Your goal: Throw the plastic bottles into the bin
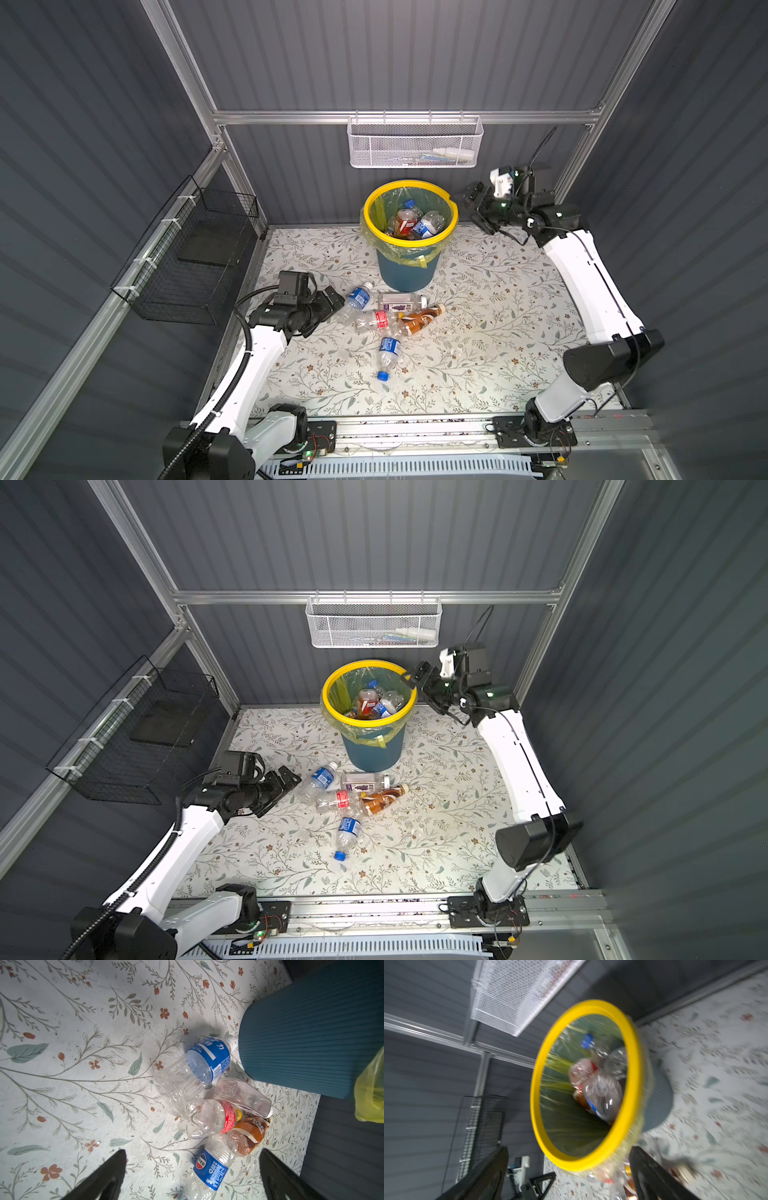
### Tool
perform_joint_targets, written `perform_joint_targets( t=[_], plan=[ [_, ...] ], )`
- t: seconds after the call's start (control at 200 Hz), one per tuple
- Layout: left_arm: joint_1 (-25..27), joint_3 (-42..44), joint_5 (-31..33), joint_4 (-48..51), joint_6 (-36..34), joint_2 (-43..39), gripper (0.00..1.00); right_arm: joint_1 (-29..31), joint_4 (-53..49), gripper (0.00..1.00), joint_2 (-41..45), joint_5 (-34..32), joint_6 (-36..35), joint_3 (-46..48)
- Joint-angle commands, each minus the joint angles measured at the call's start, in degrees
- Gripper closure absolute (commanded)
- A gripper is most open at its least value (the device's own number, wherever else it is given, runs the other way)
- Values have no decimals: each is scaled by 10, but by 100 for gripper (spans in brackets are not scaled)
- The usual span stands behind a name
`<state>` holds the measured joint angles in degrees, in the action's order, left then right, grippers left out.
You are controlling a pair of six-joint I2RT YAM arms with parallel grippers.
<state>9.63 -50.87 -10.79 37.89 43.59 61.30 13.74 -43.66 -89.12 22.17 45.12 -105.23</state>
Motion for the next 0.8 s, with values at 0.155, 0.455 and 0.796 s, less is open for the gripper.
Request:
perform_joint_targets(
  t=[0.155, 0.455, 0.796],
  plan=[
    [-5, 26, -23, 9, 2, -16, 0, -45, 25, 10, 267, -42, -8, 329],
    [-3, 48, -48, 5, 14, -15, 2, -43, 114, 14, 360, -1, 43, 613],
    [146, 83, 9, -37, 88, -1, 6, -31, 191, 16, 340, 14, 66, 705]
  ],
)
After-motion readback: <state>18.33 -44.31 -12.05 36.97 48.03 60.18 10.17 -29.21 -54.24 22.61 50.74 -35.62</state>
